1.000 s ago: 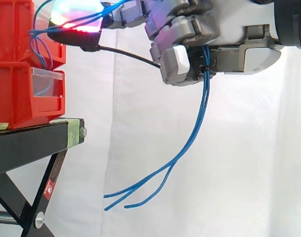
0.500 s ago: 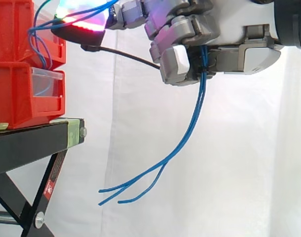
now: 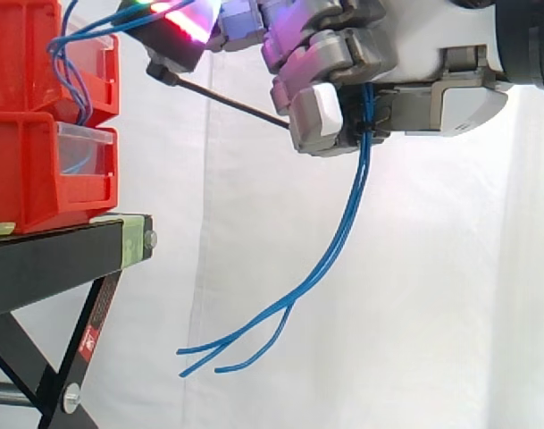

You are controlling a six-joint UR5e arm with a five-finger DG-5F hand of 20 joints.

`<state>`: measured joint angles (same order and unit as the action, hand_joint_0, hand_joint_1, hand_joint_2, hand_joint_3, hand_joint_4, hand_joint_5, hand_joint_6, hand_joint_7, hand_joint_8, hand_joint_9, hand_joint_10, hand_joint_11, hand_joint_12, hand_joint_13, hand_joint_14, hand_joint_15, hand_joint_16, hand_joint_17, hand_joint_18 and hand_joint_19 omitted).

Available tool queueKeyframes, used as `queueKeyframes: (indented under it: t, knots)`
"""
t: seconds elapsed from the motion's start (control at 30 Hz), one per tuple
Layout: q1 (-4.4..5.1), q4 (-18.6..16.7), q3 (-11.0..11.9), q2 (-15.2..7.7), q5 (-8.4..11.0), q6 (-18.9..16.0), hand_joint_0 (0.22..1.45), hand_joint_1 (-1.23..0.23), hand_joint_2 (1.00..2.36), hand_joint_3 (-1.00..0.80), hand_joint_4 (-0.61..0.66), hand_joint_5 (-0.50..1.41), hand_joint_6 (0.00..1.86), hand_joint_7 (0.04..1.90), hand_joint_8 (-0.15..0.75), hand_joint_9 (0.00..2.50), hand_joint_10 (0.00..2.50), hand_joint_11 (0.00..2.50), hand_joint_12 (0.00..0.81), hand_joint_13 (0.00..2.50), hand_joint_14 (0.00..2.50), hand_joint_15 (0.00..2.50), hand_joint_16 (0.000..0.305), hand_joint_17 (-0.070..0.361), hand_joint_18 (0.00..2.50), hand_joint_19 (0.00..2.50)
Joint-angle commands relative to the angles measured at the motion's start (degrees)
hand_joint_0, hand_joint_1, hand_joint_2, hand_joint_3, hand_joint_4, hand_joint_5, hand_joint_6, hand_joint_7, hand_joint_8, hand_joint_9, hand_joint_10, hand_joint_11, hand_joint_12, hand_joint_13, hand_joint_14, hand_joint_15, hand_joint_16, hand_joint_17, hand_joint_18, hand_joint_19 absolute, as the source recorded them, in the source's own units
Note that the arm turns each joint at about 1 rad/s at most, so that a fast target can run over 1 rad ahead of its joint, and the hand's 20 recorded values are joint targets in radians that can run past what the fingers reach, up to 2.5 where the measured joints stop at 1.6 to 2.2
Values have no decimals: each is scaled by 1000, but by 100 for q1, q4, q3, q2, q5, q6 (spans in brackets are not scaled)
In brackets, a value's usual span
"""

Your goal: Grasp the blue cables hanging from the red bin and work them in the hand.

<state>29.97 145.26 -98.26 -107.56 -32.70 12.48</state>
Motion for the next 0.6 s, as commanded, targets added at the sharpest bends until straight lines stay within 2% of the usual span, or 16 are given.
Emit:
queueKeyframes:
  t: [0.0, 0.27, 0.37, 0.53, 0.57]
  knots:
    - [0, 2, 0, -1, 9, 0, 892, -714, 1006, -854, 235, 387, 465, 1398, 580, 1706, 2500, 2500, 706, 2097, 2500, 2148, 210, 158, 2500, 766]
    - [9, 2, 0, -1, 18, 0, 914, -716, 1011, -738, 201, 403, 528, 1398, 580, 1706, 2500, 2500, 706, 2097, 2500, 2148, 210, 158, 2500, 766]
    - [0, 11, 0, 7, 18, 0, 905, -721, 1015, -636, 160, 393, 580, 1416, 580, 1706, 2500, 2500, 706, 2097, 2500, 2148, 210, 158, 2500, 766]
    - [0, 2, 0, 7, 18, 0, 871, -731, 1023, -359, 124, 335, 756, 1328, 580, 1706, 2500, 2500, 706, 2097, 2500, 2148, 210, 158, 2500, 766]
    - [0, -7, 0, 7, 18, 0, 873, -731, 1023, -360, 126, 332, 760, 1323, 580, 1706, 2500, 2500, 706, 2097, 2500, 2148, 210, 158, 2500, 766]
